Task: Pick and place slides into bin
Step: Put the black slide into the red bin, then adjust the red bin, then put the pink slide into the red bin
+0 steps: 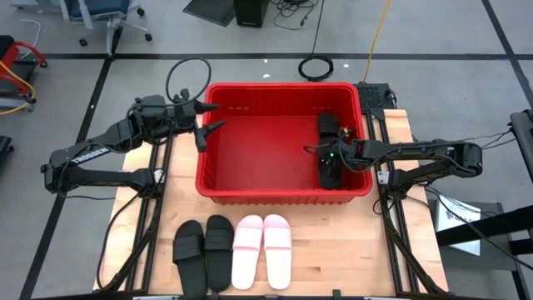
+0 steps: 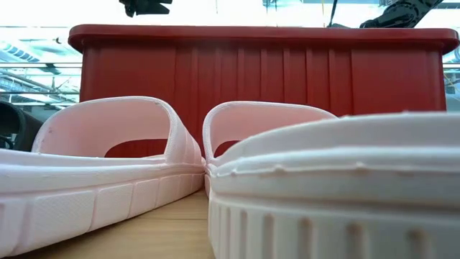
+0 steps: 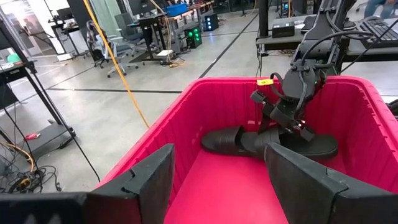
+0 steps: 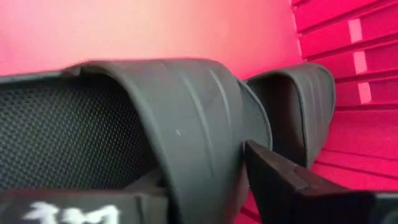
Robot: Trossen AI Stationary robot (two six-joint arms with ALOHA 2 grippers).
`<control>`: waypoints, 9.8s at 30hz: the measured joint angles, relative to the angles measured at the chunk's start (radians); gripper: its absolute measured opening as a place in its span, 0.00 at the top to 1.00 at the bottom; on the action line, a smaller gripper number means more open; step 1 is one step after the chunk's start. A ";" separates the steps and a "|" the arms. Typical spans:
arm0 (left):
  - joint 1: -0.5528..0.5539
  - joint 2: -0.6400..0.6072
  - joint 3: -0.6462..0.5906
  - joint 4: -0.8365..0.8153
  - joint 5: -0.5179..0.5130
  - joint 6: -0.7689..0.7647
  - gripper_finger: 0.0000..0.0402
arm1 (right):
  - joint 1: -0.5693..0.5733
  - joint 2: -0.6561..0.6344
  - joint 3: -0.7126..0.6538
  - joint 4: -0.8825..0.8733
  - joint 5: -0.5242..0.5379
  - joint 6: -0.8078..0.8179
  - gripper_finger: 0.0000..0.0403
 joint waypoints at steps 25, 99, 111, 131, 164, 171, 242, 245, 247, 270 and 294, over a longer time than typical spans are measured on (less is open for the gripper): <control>0.000 0.000 0.000 -0.024 -0.001 -0.003 0.38 | 0.002 -0.013 0.056 -0.146 -0.111 0.048 0.34; -0.386 -0.084 -0.001 -0.129 -0.107 0.012 0.38 | 0.127 -0.525 0.180 -0.325 0.365 0.489 0.37; -0.385 -0.084 -0.001 -0.128 -0.108 0.019 0.38 | 0.046 -0.471 0.180 -0.585 0.250 0.847 0.37; -0.385 -0.084 0.000 -0.125 -0.108 0.031 0.38 | 0.020 -0.467 0.183 -0.376 0.110 0.650 0.37; -0.608 -0.084 0.000 -0.005 -0.019 0.005 0.38 | 0.250 -0.458 0.180 0.545 -0.763 0.370 0.37; -0.768 -0.077 0.000 0.009 -0.018 0.008 0.38 | 0.497 -0.324 0.180 0.768 -0.891 0.292 0.37; -1.365 0.375 0.000 0.579 -0.481 -0.166 0.38 | 0.967 0.749 0.709 0.044 0.178 0.697 0.37; -1.367 0.375 0.000 0.573 -0.480 -0.182 0.38 | 0.954 0.749 0.709 0.040 0.207 0.700 0.40; -1.367 0.380 0.000 0.575 -0.481 -0.187 0.38 | 0.947 0.749 0.709 0.031 0.207 0.701 0.44; -1.366 0.389 0.000 0.583 -0.481 -0.187 0.38 | 0.916 0.748 0.709 0.001 0.208 0.875 0.98; -1.367 0.389 0.000 0.581 -0.483 -0.173 0.38 | 0.911 0.650 0.706 0.003 0.032 0.839 0.99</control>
